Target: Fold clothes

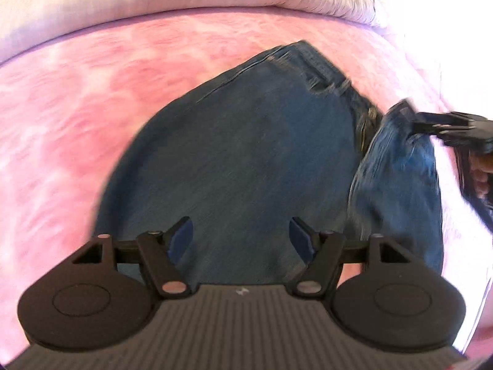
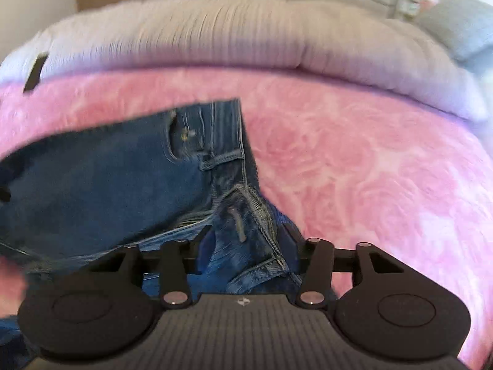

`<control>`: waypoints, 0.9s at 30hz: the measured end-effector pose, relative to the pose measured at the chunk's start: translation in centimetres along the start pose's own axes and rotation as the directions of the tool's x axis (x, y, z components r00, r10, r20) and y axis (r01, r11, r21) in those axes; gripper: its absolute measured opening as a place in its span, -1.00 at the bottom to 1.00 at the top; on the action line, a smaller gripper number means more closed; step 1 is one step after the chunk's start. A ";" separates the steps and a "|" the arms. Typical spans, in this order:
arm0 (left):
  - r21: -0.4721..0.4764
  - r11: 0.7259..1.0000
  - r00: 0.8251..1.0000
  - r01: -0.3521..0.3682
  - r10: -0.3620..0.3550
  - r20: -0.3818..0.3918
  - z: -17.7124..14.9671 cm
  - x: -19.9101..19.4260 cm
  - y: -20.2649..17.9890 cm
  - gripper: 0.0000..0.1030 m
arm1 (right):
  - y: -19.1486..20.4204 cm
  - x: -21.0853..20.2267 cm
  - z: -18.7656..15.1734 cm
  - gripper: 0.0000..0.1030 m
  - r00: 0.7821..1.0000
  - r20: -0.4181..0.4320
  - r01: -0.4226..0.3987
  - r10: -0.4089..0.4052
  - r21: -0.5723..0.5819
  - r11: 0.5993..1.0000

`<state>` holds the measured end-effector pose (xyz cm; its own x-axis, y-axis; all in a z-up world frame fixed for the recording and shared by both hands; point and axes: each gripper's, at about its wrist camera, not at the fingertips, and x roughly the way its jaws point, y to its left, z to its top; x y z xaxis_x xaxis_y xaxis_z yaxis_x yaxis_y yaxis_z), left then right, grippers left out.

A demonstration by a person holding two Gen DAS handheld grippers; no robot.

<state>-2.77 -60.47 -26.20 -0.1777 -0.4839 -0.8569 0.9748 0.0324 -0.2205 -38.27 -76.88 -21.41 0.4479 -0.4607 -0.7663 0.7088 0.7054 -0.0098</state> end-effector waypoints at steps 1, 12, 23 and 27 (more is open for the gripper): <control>0.007 1.000 1.000 -0.015 0.015 -0.010 -1.4 -1.3 0.6 0.28 | 0.5 -1.4 -0.6 0.09 1.000 0.007 0.003 -0.003 0.034 0.999; -0.182 0.975 0.990 -0.130 0.118 -0.078 -18.0 -14.6 10.0 0.41 | 19.7 -15.6 -10.9 0.33 0.993 -0.117 -0.001 0.024 0.192 0.981; -0.106 0.978 0.967 0.177 -0.193 -0.165 -21.0 -15.8 13.3 -0.76 | 44.9 -11.5 -9.0 0.51 0.959 -0.202 -0.246 0.200 -0.242 0.938; -0.104 0.979 0.963 0.173 -0.191 -0.193 -20.4 -18.0 18.5 -0.90 | 47.0 -10.0 -9.6 0.33 0.940 -0.317 -0.230 0.124 -0.324 0.918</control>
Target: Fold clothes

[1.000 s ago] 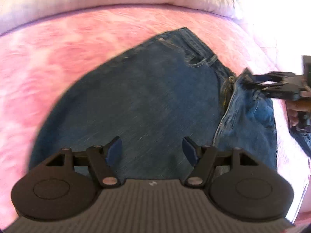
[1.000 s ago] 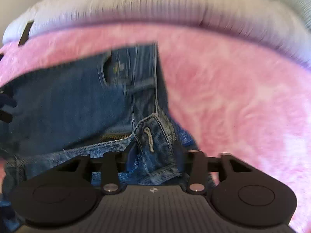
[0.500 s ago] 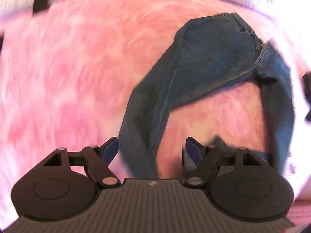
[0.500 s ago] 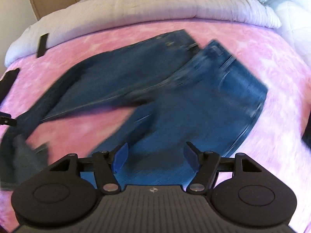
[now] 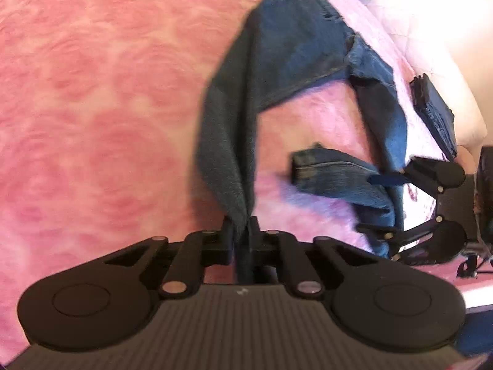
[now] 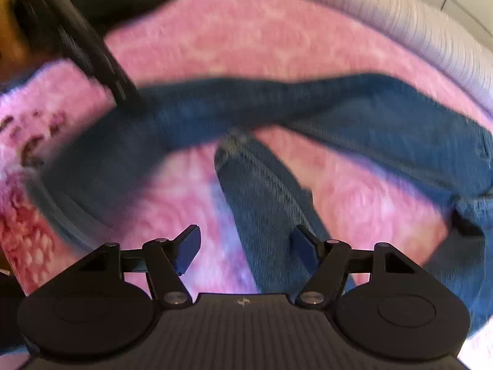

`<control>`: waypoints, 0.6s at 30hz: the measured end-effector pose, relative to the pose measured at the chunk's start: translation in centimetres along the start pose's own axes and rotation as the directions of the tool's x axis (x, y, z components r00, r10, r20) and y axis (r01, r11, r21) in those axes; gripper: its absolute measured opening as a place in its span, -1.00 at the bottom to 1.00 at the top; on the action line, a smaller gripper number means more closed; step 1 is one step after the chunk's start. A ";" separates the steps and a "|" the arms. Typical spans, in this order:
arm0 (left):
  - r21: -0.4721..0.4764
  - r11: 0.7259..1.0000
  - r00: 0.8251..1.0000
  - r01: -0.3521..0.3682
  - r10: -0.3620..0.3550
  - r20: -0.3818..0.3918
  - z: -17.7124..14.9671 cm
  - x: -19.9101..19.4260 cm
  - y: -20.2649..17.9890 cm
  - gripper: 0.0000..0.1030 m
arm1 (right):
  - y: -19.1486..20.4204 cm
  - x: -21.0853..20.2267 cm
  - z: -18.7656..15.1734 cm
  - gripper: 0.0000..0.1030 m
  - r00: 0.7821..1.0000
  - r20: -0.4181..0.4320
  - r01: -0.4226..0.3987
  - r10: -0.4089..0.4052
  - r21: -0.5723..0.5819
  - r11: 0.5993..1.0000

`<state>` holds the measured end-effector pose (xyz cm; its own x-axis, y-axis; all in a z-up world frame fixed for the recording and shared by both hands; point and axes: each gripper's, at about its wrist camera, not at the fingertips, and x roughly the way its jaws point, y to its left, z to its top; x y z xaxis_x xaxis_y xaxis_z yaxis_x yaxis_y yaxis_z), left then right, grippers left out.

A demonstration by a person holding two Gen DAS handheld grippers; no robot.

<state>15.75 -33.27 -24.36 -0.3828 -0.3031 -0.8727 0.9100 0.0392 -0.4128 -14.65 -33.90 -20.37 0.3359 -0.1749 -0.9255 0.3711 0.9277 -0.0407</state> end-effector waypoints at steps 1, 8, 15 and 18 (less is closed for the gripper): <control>-0.009 1.000 1.000 -0.019 0.019 -0.011 0.1 -0.6 1.4 -0.90 | 0.1 0.2 -0.1 0.33 0.999 -0.040 0.004 -0.004 0.009 1.000; -0.045 0.961 0.958 -0.274 0.277 0.070 -0.4 -5.5 4.5 -0.14 | 0.4 -1.7 -3.5 0.29 0.990 -0.133 0.066 -0.053 0.097 0.993; 0.225 0.959 0.985 -0.174 0.167 0.049 -4.3 -0.3 -6.0 0.31 | 3.5 -2.7 -4.0 0.38 0.999 -0.015 -0.029 0.033 0.179 0.983; 0.318 0.925 0.968 -0.208 0.242 -0.069 -5.8 4.2 -7.8 -0.40 | 4.6 -2.1 -4.0 0.39 0.999 0.002 -0.047 0.047 0.176 0.983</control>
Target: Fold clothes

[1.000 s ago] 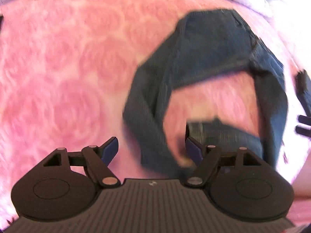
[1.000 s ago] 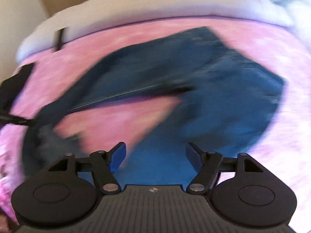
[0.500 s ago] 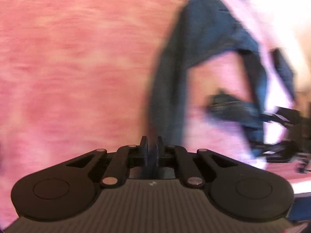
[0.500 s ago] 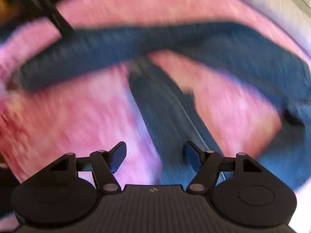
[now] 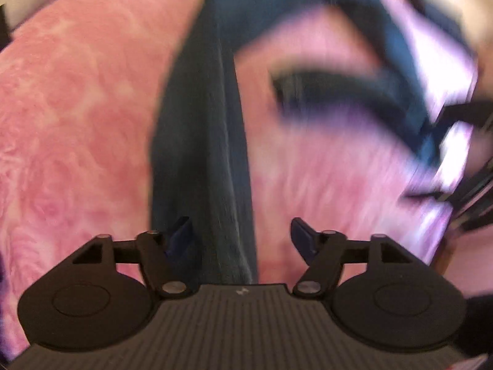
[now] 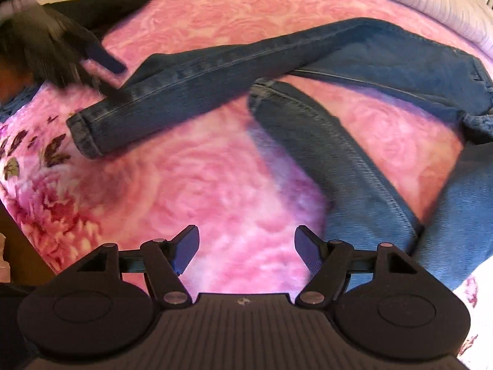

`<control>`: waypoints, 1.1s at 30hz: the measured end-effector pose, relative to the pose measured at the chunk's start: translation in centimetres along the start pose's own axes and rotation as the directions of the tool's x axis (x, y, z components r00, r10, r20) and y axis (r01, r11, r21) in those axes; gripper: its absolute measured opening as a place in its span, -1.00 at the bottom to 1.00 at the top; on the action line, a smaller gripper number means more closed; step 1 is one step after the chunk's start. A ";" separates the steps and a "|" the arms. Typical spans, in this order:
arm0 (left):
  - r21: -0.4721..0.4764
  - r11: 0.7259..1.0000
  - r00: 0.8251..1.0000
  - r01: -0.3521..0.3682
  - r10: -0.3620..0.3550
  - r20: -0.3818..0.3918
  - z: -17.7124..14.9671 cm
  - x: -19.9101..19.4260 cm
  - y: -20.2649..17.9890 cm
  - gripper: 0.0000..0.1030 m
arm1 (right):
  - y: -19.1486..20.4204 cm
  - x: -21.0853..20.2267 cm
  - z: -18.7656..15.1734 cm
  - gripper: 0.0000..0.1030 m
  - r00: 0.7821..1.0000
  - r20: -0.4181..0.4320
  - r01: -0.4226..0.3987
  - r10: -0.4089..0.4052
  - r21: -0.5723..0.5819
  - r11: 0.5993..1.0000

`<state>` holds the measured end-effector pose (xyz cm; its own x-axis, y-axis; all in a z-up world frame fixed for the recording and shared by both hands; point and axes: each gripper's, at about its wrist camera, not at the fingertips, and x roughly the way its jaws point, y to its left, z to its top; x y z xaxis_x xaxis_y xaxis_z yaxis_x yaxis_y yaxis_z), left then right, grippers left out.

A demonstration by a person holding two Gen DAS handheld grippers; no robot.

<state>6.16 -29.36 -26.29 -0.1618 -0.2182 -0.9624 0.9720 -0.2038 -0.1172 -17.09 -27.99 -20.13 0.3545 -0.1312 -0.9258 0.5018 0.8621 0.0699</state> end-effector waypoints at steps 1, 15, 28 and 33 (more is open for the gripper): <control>0.009 1.000 1.000 0.004 -0.003 -0.030 -0.1 0.8 -0.7 -0.90 | 0.3 0.0 -0.1 0.39 1.000 0.006 -0.005 0.005 -0.001 1.000; -0.513 0.816 0.959 0.266 -0.171 0.225 3.2 -6.9 28.7 -0.92 | 11.7 4.0 6.8 0.63 0.977 0.212 -0.024 -0.008 0.144 0.989; -0.552 0.567 0.783 0.611 -0.538 0.314 2.8 -6.8 32.8 -0.93 | 17.4 13.1 14.8 0.70 0.906 0.414 -0.223 0.085 0.296 0.929; -0.523 0.568 0.761 0.636 -0.574 0.302 2.6 -6.8 32.7 -0.93 | 12.1 14.9 12.2 0.72 0.697 0.681 -0.655 0.225 0.478 0.585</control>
<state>38.55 -37.02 -22.95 -0.7323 -0.3374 -0.5915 0.5387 0.2443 -0.8063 3.88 -25.45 -28.59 0.8970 -0.2309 -0.3770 0.4385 0.3561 0.8252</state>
